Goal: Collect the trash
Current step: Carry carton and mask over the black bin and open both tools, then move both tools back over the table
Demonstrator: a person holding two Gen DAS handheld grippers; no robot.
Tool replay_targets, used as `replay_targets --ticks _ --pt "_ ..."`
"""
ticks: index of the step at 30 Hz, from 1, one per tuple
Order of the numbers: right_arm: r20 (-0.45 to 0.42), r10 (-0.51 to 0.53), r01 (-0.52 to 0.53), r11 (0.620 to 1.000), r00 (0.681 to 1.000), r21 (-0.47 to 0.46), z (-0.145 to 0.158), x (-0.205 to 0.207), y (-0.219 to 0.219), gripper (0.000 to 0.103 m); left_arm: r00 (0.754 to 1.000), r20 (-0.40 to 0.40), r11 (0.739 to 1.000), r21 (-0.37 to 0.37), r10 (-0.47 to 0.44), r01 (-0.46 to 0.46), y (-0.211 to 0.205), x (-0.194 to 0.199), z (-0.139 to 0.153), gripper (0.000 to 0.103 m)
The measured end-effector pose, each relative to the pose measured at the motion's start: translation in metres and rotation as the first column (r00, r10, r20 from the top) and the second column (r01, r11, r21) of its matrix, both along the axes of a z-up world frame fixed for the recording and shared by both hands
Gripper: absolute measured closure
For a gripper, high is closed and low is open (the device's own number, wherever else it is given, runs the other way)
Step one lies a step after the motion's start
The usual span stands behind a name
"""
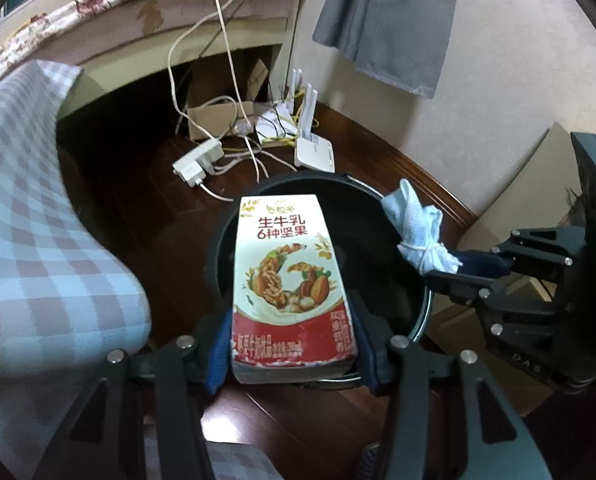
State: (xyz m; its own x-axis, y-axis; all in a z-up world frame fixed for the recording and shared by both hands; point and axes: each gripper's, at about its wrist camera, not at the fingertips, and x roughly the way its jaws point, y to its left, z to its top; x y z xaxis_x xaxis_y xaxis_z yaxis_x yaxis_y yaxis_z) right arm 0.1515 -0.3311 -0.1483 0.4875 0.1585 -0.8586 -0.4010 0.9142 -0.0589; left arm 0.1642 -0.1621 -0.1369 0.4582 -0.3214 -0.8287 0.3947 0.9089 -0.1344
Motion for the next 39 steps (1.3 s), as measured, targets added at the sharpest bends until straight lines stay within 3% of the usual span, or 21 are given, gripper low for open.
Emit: replay_targets --ticks 2,5,6,11,14,19,21,30,39 --pt "0.008 0.008 -0.008 1.000 1.000 -0.019 -0.004 0.004 0.001 0.080 1.000 0.020 0.999 0.042 0.014 -0.014 -0.003 0.001 -0.003 0.049" --pt "0.026 -0.044 0.046 0.994 0.999 -0.096 -0.010 0.009 -0.003 0.017 0.999 0.015 0.998 0.048 0.041 -0.041 -0.002 0.004 -0.006 0.026" --pt "0.026 -0.051 0.053 0.995 0.998 -0.090 -0.009 0.010 -0.005 0.017 0.999 0.019 0.998 0.050 0.040 -0.041 -0.002 0.004 -0.006 0.021" --pt "0.015 -0.124 0.124 0.988 0.992 -0.086 -0.002 0.015 -0.023 0.017 1.000 0.023 0.998 0.063 0.018 -0.020 -0.006 0.001 -0.007 0.018" --pt "0.005 -0.153 0.153 0.984 0.988 -0.090 0.000 0.017 -0.030 0.017 1.000 0.016 0.998 0.057 0.017 -0.017 -0.007 -0.001 -0.008 0.009" --pt "0.009 -0.172 0.172 0.980 0.985 -0.100 0.003 0.016 -0.034 0.013 1.000 0.019 0.998 0.056 0.018 -0.019 -0.008 -0.001 -0.006 0.004" --pt "0.009 -0.172 0.172 0.979 0.985 -0.107 0.004 0.016 -0.033 0.004 1.000 0.023 0.998 0.056 0.019 -0.020 -0.008 -0.002 -0.005 0.003" --pt "0.054 -0.163 0.167 0.983 0.985 -0.080 0.021 0.010 -0.032 0.004 0.999 0.046 0.998 0.056 0.026 -0.029 -0.006 -0.008 0.005 0.003" --pt "0.171 -0.237 0.248 0.967 0.956 -0.048 0.059 0.007 -0.044 0.004 0.995 0.096 1.000 0.022 -0.003 0.001 -0.014 -0.017 0.034 0.003"
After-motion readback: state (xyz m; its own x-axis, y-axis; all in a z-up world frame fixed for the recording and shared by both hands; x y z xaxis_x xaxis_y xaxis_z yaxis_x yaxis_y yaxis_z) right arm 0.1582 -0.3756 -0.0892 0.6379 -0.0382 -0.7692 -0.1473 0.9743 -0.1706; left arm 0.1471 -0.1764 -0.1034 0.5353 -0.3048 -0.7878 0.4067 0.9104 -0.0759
